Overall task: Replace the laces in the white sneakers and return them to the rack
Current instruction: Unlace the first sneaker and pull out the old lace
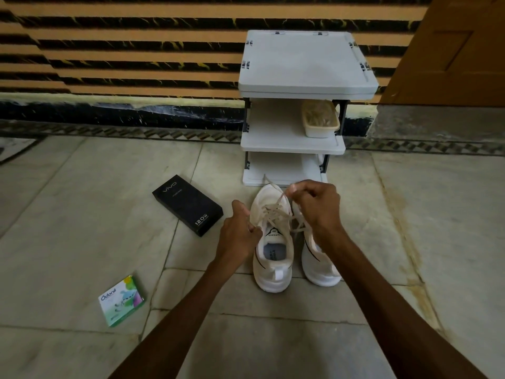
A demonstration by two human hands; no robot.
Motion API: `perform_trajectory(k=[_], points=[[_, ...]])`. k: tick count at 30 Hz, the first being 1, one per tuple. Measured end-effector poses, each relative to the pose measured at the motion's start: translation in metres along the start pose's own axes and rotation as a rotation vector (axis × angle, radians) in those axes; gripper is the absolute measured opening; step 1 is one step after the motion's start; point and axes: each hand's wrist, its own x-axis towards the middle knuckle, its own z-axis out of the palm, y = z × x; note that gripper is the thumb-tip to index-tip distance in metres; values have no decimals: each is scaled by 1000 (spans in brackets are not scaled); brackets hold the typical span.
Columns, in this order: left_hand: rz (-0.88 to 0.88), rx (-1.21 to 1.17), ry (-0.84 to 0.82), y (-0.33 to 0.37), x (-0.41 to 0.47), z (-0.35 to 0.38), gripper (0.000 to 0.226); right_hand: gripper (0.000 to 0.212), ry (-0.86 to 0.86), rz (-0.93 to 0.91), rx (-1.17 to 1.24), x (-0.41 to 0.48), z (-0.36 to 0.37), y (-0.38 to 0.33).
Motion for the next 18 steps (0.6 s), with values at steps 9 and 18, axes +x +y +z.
perform_trajectory(k=[9,18], points=[[13,29,-2,-3,1,3,40,23,-197,314,435,-12,5,-7],[171,117,37,0,-1,11,19,22,-140,-338,-365,-2,4,19]])
